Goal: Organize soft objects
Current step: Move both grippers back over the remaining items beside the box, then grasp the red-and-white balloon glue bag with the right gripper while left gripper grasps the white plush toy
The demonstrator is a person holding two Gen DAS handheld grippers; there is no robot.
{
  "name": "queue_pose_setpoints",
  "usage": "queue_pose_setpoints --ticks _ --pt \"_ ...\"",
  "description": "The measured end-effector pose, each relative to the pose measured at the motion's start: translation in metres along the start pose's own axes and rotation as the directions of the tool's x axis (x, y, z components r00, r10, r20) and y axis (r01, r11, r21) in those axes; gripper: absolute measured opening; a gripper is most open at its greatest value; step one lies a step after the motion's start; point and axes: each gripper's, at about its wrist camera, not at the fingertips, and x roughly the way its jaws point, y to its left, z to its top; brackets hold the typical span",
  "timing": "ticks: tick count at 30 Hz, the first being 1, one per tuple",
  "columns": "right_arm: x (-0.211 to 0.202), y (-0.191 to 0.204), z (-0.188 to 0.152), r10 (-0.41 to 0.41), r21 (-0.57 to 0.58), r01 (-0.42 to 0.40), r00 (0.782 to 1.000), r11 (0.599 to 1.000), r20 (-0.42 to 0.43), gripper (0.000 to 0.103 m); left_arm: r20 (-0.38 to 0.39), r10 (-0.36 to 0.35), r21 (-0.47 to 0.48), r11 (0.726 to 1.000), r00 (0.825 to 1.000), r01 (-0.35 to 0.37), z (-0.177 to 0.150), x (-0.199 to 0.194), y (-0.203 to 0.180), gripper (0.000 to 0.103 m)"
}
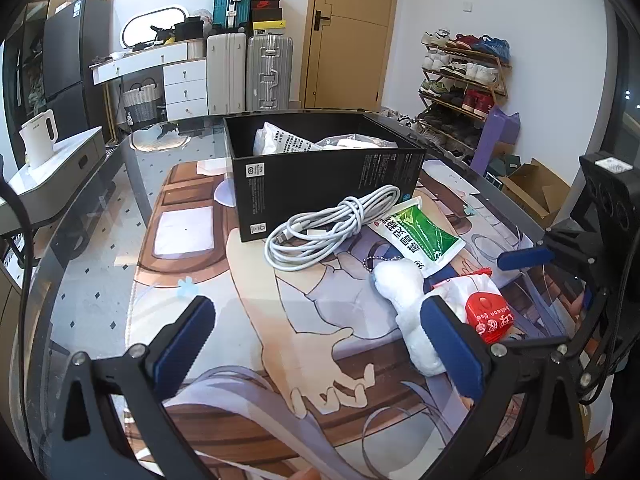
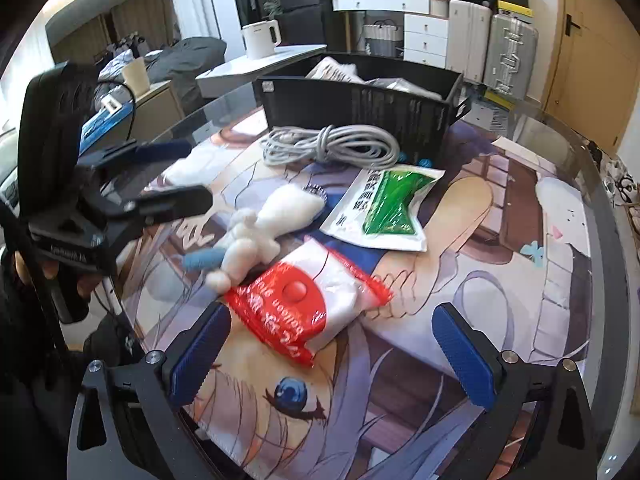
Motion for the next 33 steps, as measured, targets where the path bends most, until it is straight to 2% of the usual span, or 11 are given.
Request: queue_pose_setpoints --ticks 10,16,22,26,33 --pt "0.011 -0.001 0.002 -0.034 0.023 0.034 0.999 0.999 0.001 0.102 -0.007 -0.007 0.0 1.0 1.0 0.007 -0.001 0.001 0.0 0.103" --pt "0.01 -0.005 0.009 -0.028 0.064 0.024 0.998 0.998 0.06 0.102 -0.01 -0.009 -0.001 1.0 1.0 0.009 -0.001 0.002 0.0 0.103" --pt "0.008 -0.006 0.01 -0.018 0.072 0.013 0.997 0.997 0.073 0.101 -0.01 -0.01 0.0 1.0 1.0 0.01 -0.002 0.001 -0.001 0.103" --pt "0.01 -0.005 0.007 -0.013 0.06 0.01 0.998 0.998 0.062 0.096 -0.012 -0.009 0.002 1.0 1.0 0.009 -0.002 0.002 -0.001 0.103" --pt "0.009 -0.003 0.006 -0.024 0.042 0.022 0.997 0.999 0.069 0.074 -0.016 -0.007 0.005 1.0 1.0 0.007 -0.003 0.003 -0.002 0.103"
